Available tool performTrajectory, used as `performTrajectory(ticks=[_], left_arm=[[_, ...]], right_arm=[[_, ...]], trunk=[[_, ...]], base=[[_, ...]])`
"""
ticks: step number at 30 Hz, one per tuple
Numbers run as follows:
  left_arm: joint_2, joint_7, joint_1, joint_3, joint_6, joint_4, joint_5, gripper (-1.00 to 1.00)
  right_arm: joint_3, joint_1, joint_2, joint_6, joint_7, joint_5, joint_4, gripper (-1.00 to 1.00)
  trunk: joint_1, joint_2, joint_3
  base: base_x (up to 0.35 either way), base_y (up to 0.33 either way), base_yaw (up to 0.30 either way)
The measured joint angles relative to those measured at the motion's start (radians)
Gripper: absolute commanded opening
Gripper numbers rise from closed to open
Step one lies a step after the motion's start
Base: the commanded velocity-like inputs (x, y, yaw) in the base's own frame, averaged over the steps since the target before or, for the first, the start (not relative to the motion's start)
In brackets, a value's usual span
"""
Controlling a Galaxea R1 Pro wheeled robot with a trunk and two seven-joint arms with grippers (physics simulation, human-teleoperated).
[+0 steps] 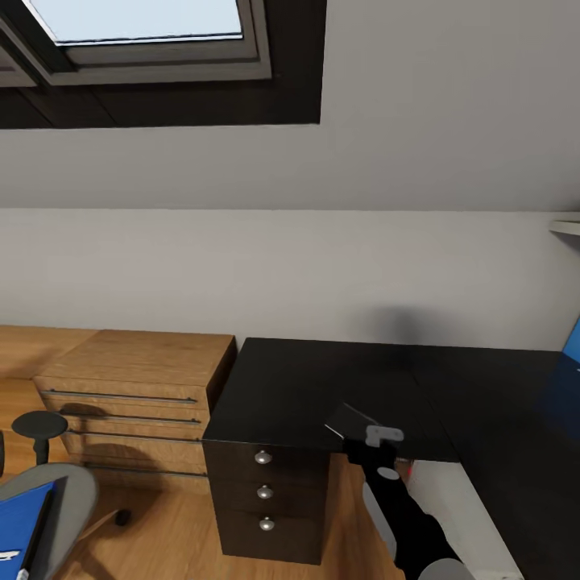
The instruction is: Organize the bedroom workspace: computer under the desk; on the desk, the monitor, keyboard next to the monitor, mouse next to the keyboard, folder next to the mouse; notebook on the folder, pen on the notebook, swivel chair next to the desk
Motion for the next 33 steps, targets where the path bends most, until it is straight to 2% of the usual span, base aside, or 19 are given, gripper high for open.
performTrajectory(ticks=[4,22,23,24,33], left_arm=[[-0.001,-0.001,0.0,0.0,-0.003,0.004,0.0,1.0],[-0.001,-0.001,0.0,0.0,-0.003,0.004,0.0,1.0],[-0.001,-0.001,0.0,0.0,-0.003,0.004,0.0,1.0],[-0.001,-0.001,0.0,0.0,-0.003,0.004,0.0,1.0],[-0.001,-0.001,0.0,0.0,-0.003,0.004,0.0,1.0]], right_arm=[[0.023,0.001,0.002,-0.023,0.022,0.02,0.001,1.0],[0.026,0.002,0.005,-0.105,0.123,0.025,0.006,1.0],[0.031,0.002,0.005,-0.105,0.394,0.025,0.006,1.0],[0.031,0.002,0.005,-0.105,0.44,0.026,0.008,1.0],[0.032,0.002,0.007,-0.105,0.439,0.027,0.012,1.0]], trunk=[[0.0,0.0,0.0],[0.0,0.0,0.0],[0.0,0.0,0.0],[0.0,0.0,0.0],[0.0,0.0,0.0]], base=[[0.0,0.0,0.138],[0.0,0.0,0.269],[0.0,0.0,0.278],[0.0,0.0,0.278],[0.0,0.0,0.278]])
